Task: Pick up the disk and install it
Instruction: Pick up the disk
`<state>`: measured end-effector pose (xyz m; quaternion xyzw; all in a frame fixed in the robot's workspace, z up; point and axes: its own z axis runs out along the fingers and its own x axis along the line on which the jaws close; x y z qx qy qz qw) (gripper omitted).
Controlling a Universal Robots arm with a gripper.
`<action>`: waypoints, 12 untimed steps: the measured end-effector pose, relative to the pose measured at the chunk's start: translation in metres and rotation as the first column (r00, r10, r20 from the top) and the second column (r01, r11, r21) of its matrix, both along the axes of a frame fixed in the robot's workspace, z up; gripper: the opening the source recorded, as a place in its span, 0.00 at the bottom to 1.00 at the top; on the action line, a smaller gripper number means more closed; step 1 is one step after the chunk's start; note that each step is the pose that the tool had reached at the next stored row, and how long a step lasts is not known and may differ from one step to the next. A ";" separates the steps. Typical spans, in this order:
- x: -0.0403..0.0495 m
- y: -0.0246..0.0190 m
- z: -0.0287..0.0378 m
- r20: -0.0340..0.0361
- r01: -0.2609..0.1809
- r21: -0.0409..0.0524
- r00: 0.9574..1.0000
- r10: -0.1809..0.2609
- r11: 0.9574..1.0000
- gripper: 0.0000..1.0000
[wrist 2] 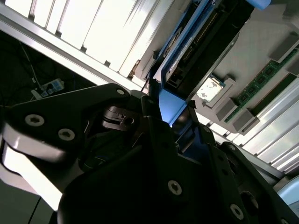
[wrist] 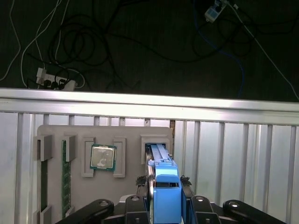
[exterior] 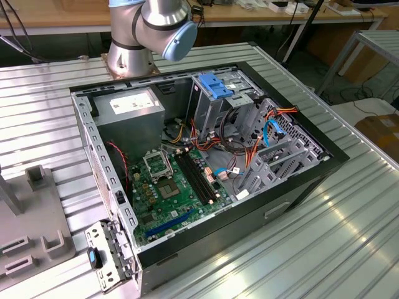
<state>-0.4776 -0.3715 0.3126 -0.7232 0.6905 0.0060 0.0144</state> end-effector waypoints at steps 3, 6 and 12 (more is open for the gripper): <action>0.0000 0.0000 0.0010 0.001 0.000 0.000 1.000 0.000 1.000 0.36; 0.0000 0.0000 0.0131 0.000 0.000 0.000 1.000 0.000 1.000 0.36; 0.0000 0.0000 0.0546 0.000 0.000 0.000 1.000 0.000 1.000 0.36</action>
